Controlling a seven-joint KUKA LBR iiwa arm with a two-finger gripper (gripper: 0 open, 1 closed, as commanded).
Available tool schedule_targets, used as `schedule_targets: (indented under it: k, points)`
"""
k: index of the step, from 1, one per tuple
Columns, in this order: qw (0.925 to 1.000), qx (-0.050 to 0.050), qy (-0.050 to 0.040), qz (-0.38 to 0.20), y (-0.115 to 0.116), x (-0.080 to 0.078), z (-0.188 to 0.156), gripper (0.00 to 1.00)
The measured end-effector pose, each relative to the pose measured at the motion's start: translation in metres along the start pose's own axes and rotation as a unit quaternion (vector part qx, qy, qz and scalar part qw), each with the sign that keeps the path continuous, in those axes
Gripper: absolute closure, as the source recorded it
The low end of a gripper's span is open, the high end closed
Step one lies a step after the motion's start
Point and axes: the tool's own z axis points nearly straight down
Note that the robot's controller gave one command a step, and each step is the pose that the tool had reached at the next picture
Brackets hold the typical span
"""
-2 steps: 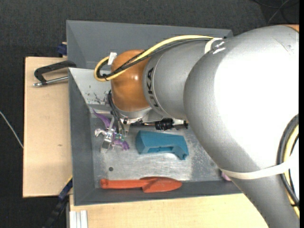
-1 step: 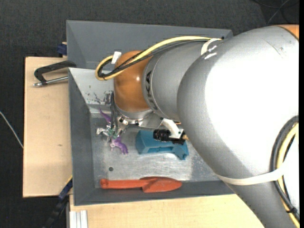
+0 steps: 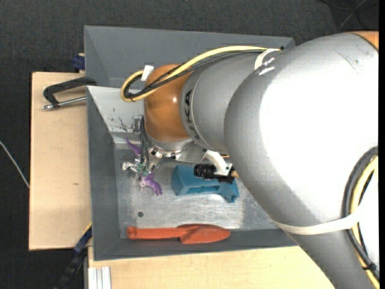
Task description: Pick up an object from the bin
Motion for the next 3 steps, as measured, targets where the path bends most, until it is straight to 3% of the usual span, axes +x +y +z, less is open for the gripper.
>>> schedule_targets:
  k: [2,3]
  points:
    - [1.0000,0.008,0.0028,0.000,-0.004,0.001,-0.022,1.00]
    - [1.0000,0.005,0.0008,0.000,-0.003,0.000,-0.041,1.00]
